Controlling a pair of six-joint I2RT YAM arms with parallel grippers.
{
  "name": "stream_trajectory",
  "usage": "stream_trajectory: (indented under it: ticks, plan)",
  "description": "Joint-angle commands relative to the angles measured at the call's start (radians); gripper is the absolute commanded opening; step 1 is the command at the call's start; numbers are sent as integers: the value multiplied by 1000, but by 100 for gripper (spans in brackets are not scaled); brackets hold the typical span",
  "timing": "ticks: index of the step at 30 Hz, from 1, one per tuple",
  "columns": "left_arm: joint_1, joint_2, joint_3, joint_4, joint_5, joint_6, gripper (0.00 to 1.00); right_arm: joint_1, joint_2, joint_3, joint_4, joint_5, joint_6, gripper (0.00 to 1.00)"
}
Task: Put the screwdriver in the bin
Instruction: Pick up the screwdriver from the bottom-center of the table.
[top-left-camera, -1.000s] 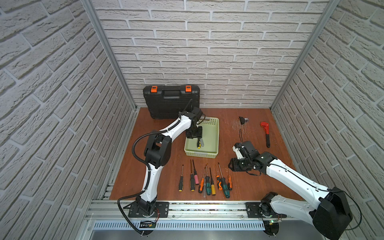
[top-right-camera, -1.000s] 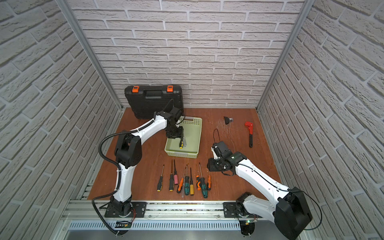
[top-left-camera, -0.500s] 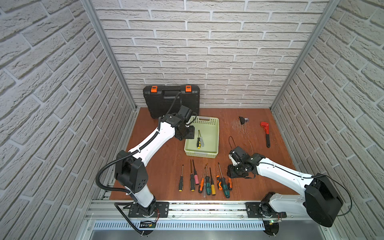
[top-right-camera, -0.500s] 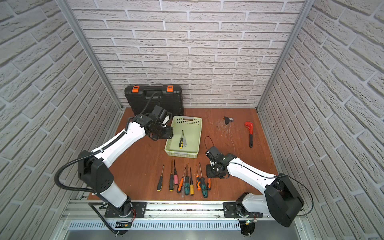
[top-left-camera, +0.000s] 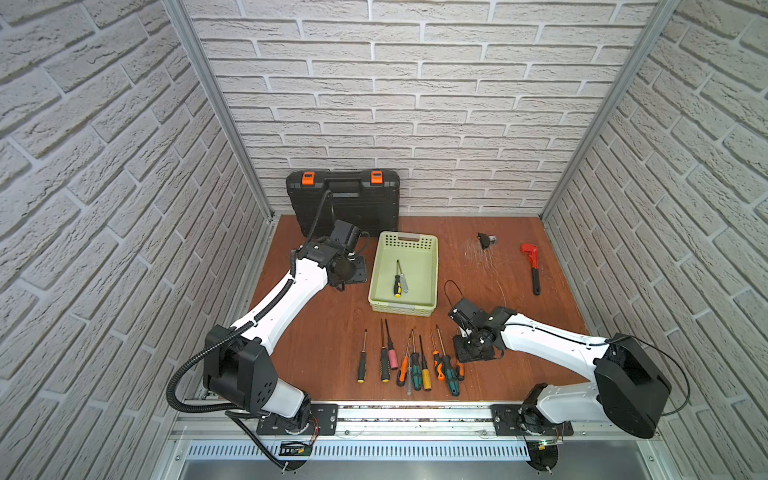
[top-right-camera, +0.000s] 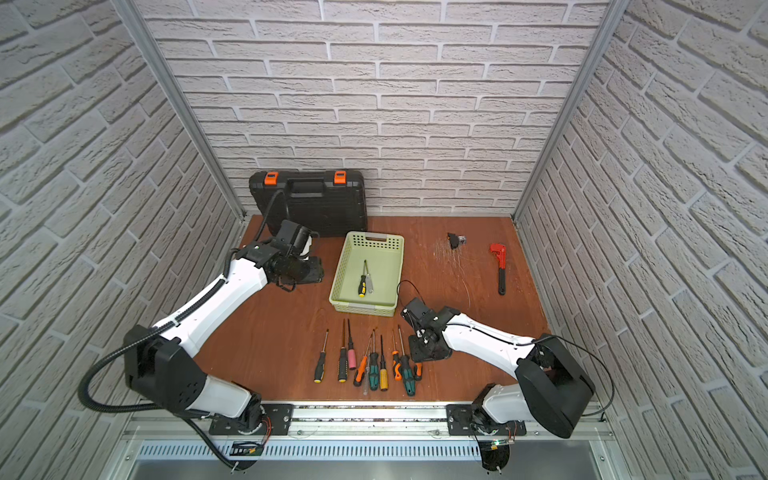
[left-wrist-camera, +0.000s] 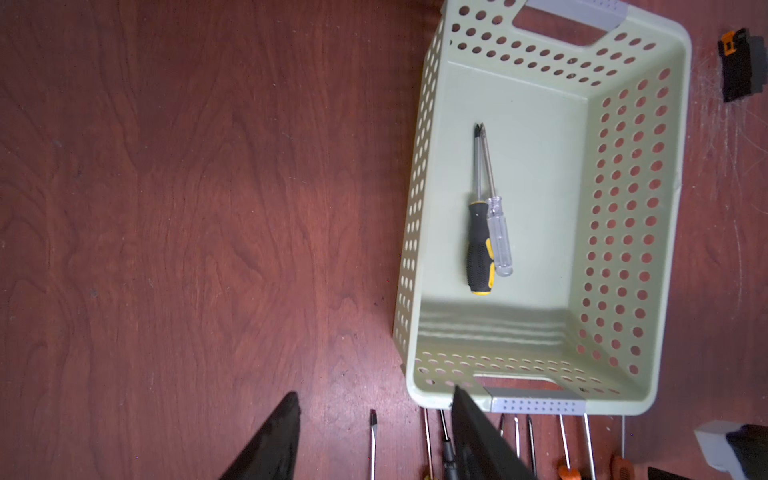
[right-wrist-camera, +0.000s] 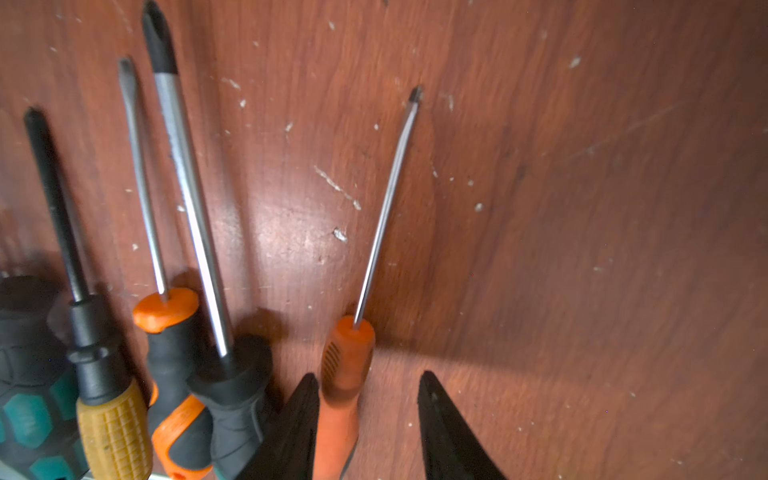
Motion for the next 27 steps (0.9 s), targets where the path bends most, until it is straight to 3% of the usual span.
stream_trajectory:
  ticks: [1,10,16,19,27]
  plan:
    - [9,-40,-27,35,2,11,59,14,20,14,35,-3,21,42]
    - [26,-65,-52,32,-5,8,59,33,60,-28,77,-20,38,40]
    - [36,-75,-49,16,-16,12,59,34,82,-45,96,-22,37,24]
    - [37,-78,-47,11,-19,12,59,33,86,-49,98,-19,38,7]
    - [39,-70,-41,21,-20,-4,59,29,-90,24,-91,60,40,6]
